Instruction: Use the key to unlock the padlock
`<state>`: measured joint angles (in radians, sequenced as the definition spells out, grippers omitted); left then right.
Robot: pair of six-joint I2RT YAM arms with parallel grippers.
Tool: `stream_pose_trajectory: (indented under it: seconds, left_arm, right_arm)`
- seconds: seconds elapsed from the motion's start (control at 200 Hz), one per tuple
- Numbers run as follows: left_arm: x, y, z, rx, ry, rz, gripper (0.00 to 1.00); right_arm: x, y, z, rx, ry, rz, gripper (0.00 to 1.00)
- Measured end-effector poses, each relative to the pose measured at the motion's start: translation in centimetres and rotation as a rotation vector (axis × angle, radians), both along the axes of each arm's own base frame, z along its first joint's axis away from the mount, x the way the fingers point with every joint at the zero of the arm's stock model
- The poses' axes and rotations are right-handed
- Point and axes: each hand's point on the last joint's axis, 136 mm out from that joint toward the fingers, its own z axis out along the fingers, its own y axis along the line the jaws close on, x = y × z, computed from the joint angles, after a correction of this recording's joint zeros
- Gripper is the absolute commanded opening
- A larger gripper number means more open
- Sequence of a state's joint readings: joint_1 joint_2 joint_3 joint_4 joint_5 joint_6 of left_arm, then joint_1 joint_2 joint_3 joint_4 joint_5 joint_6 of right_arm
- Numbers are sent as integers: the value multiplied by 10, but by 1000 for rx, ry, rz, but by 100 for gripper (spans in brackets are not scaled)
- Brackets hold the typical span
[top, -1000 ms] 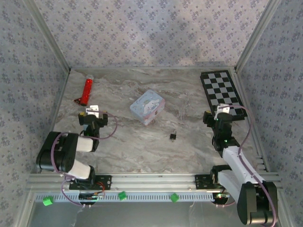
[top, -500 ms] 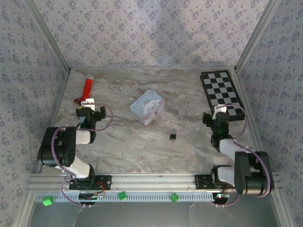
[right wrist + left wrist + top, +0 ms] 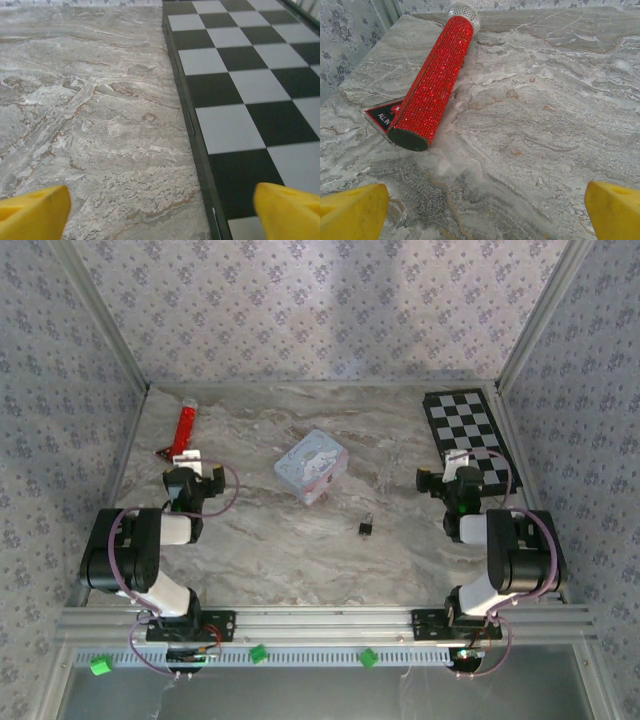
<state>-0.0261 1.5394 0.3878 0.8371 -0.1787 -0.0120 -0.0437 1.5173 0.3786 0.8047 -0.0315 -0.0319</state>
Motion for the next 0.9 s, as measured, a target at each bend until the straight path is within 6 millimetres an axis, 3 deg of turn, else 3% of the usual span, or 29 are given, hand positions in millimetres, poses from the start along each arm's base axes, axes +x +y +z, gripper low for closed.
stream_pose_trajectory:
  seconds: [0.904]
  left_arm:
    - [0, -2, 0, -5, 2, -10, 100]
  right_arm:
    - [0, -11, 2, -50, -7, -88, 99]
